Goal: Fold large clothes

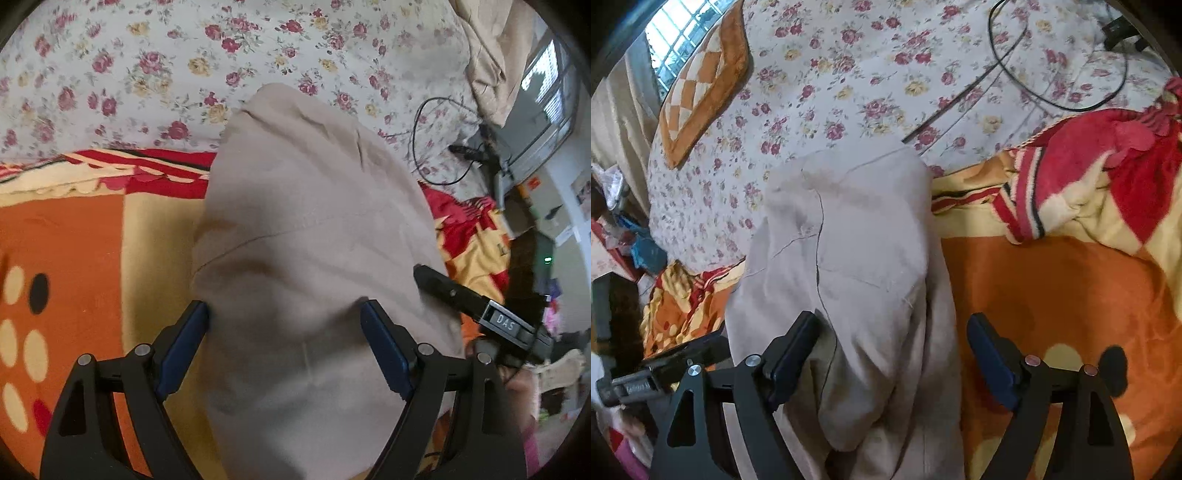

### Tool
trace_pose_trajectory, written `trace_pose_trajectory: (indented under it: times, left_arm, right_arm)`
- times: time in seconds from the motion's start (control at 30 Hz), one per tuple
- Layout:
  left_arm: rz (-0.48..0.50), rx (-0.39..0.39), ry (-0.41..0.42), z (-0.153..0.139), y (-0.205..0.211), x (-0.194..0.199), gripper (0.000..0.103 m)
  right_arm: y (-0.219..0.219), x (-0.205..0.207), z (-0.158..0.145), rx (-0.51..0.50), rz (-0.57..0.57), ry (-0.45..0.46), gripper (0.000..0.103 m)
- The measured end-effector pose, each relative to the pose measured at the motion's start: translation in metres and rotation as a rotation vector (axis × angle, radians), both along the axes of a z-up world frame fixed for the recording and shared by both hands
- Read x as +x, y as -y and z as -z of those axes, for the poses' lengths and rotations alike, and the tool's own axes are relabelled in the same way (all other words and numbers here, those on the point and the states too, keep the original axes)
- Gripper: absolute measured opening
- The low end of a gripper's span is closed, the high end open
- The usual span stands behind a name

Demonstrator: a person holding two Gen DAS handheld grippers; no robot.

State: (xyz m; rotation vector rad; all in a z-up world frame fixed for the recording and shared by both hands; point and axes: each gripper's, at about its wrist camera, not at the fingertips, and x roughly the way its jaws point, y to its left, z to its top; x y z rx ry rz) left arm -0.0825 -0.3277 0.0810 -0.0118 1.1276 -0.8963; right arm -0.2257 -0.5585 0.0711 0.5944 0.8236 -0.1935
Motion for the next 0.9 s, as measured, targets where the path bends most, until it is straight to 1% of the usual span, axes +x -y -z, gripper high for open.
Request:
trace_pose_trajectory:
  times: [0.03,0.13,0.3,0.37,0.4,0.43,0.47,0.5,0.53,0.57,0.6,0.67,0.7,0.8,0.83,0.9]
  left_arm:
    - [0.004,0.0,-0.013,0.002,0.0,0.005,0.085]
    - [0.018,-0.004,-0.085,0.014,0.002,0.02,0.085]
    - [0.047,-0.016,-0.188,0.035,0.012,0.032,0.085]
    - [0.066,-0.021,-0.203,0.038,0.018,0.032,0.085]
    - [0.079,-0.015,-0.198,0.037,0.021,0.03,0.084]
    - [0.09,-0.011,-0.189,0.036,0.023,0.029,0.081]
    - [0.102,-0.005,-0.174,0.033,0.025,0.026,0.071]
    - [0.112,-0.009,-0.151,0.027,0.024,0.023,0.06]
    - [0.122,-0.025,-0.139,0.021,0.023,0.021,0.054]
    - [0.132,-0.049,-0.134,0.013,0.018,0.019,0.045]
    - [0.14,-0.077,-0.135,0.004,0.011,0.016,0.041]
    - [0.156,-0.109,-0.132,-0.015,-0.003,0.007,0.041]
    - [0.17,-0.113,-0.114,-0.026,-0.012,-0.001,0.041]
    - [0.197,-0.076,-0.046,-0.047,-0.042,-0.025,0.041]
    - [0.196,-0.065,-0.038,-0.05,-0.054,-0.032,0.041]
    - [0.179,-0.043,-0.036,-0.049,-0.079,-0.045,0.041]
  right_arm:
    - [0.003,0.002,0.001,0.021,-0.016,0.001,0.088]
    - [0.012,0.004,0.009,0.102,-0.043,0.014,0.09]
    - [0.019,0.012,0.028,0.262,-0.095,0.077,0.091]
    - [0.017,0.015,0.031,0.281,-0.12,0.095,0.088]
    - [0.015,0.017,0.032,0.287,-0.135,0.103,0.081]
    - [0.012,0.02,0.032,0.295,-0.152,0.114,0.074]
    - [0.007,0.021,0.032,0.287,-0.159,0.121,0.073]
    - [0.004,0.022,0.03,0.266,-0.158,0.123,0.065]
    - [-0.002,0.022,0.026,0.245,-0.16,0.124,0.06]
    - [-0.006,0.021,0.02,0.238,-0.161,0.136,0.059]
    - [-0.009,0.019,0.015,0.236,-0.163,0.144,0.057]
    - [-0.02,0.014,-0.001,0.232,-0.188,0.169,0.057]
    - [-0.027,0.011,-0.009,0.228,-0.207,0.182,0.057]
    - [-0.058,0.0,-0.035,0.208,-0.27,0.209,0.057]
    - [-0.069,-0.006,-0.041,0.209,-0.286,0.221,0.057]
    - [-0.086,-0.014,-0.043,0.242,-0.311,0.23,0.057]
